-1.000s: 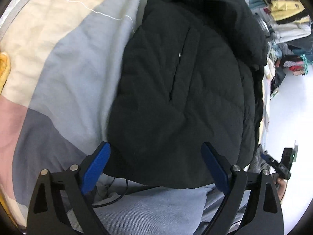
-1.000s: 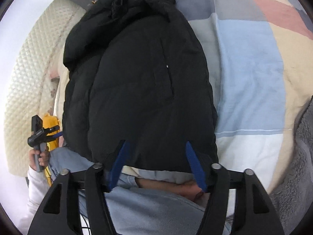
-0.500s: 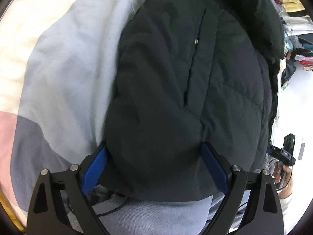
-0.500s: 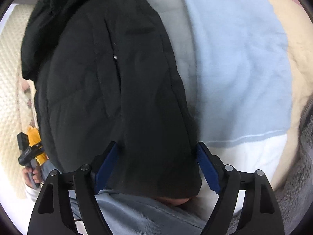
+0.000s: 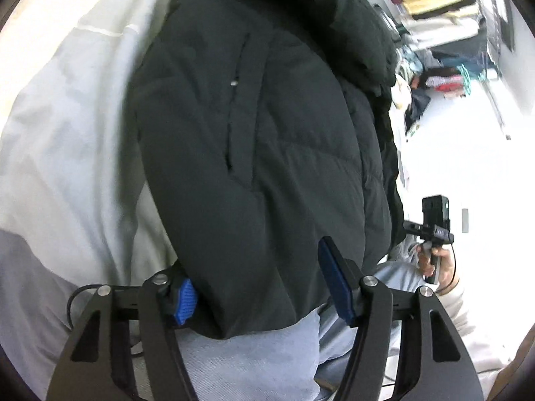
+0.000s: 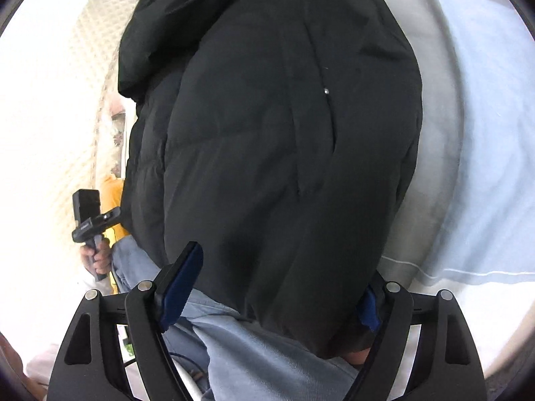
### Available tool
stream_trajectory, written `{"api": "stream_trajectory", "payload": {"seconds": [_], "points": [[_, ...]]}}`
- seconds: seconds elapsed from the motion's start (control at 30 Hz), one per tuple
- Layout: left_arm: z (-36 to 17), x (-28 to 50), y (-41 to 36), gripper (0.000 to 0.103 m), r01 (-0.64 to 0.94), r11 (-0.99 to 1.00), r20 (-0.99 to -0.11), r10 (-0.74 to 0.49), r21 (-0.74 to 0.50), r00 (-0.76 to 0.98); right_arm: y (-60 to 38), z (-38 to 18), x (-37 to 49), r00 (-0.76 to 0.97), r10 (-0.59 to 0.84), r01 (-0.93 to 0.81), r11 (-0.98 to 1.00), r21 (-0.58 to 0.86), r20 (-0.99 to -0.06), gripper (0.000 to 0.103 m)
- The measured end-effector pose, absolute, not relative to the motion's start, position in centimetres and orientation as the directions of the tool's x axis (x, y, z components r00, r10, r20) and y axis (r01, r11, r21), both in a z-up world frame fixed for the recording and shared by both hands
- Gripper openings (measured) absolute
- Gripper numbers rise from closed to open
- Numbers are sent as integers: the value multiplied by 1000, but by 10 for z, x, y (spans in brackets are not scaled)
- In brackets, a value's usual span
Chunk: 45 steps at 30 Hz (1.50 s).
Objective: Fold large clothes
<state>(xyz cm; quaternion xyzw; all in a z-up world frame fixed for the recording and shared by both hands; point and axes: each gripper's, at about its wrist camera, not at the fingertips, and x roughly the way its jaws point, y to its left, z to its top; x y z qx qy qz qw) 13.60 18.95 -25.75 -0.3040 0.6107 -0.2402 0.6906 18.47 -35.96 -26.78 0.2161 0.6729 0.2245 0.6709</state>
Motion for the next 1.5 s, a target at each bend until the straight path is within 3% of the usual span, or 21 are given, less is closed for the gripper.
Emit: {"api": "stream_trajectory", "payload": {"seconds": [0.1,0.27,0.4,0.5,0.57,0.63,0.67,0.7,0.73,0.77,0.83,1.03,1.27,1.5], "points": [[-272,138,200,64,-140,705,-719,-684,-695,122,-361,-279,185,-37,567,46,823,566,-823,82],[-283,140,190,64,-218,806,-830,-555,-551,47,-357,-302,189,-165,443,81,896,436,-881,82],[-290,146,179,82,-210,847,-864,-503,-489,-20,-347,-303,192,-210,365,34,930,367,-907,83],[-292,148,171,85,-169,857,-862,-503,-488,-61,-335,-299,190,-210,369,-27,923,383,-905,83],[-287,146,166,84,-134,860,-863,-502,-492,-53,-327,-291,187,-183,380,-81,914,399,-907,73],[-275,142,158,70,-64,844,-846,-534,-532,-11,-320,-278,183,-142,393,-140,900,412,-908,54],[-270,141,158,67,-37,843,-843,-538,-537,1,-319,-272,181,-113,393,-161,899,407,-913,33],[-266,138,157,58,-11,841,-841,-541,-541,16,-316,-268,181,-91,391,-169,900,401,-916,19],[-262,137,156,43,3,838,-838,-545,-546,28,-316,-261,180,-56,392,-181,901,395,-918,15],[-256,135,157,37,18,834,-832,-552,-552,49,-314,-254,179,-26,391,-196,901,388,-920,11],[-247,134,160,22,2,826,-822,-562,-564,98,-314,-234,174,40,390,-232,899,371,-920,9],[-189,125,159,9,-6,772,-745,-612,-636,265,-338,-162,164,237,466,-304,869,391,-852,7],[-109,93,186,6,58,717,-634,-649,-695,421,-352,-97,121,395,510,-347,853,390,-764,4],[-88,42,203,5,61,681,-583,-667,-730,464,-378,-50,48,508,559,-353,829,434,-655,3]]}}
